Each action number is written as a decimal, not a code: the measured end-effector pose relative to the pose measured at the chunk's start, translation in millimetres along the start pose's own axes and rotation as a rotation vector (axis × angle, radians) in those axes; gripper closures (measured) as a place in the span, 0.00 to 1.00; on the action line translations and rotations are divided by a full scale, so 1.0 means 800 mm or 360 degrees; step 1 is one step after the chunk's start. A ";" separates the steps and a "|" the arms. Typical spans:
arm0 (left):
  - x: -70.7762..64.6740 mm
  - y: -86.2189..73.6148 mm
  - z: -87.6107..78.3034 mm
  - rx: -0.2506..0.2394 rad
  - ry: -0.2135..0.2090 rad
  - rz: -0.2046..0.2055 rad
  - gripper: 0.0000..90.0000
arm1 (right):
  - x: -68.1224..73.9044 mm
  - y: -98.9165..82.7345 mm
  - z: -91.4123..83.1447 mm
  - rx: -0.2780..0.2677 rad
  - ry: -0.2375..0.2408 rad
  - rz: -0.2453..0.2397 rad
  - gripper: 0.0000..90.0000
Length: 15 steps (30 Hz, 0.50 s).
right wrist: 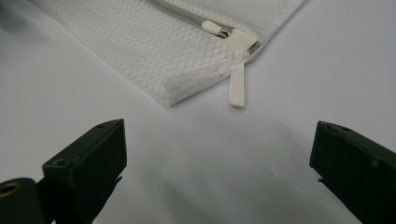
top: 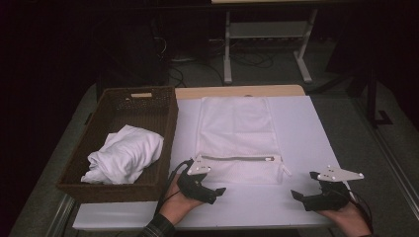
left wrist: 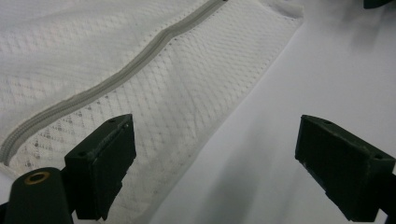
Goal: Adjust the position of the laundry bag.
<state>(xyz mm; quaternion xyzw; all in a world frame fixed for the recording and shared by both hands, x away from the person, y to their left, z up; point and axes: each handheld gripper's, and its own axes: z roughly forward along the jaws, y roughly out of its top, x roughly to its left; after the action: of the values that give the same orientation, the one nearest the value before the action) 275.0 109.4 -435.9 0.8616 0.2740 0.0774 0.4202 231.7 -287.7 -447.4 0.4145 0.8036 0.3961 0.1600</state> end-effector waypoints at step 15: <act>0.009 0.023 0.007 -0.0061 0.0017 -0.0016 0.14 | 0.007 0.003 -0.001 -0.0008 0.0001 -0.0005 0.04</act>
<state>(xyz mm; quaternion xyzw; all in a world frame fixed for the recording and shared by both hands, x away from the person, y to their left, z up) 290.4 99.9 -426.2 0.8516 0.2791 0.0850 0.4355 229.1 -282.9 -445.0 0.4126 0.8033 0.3980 0.1613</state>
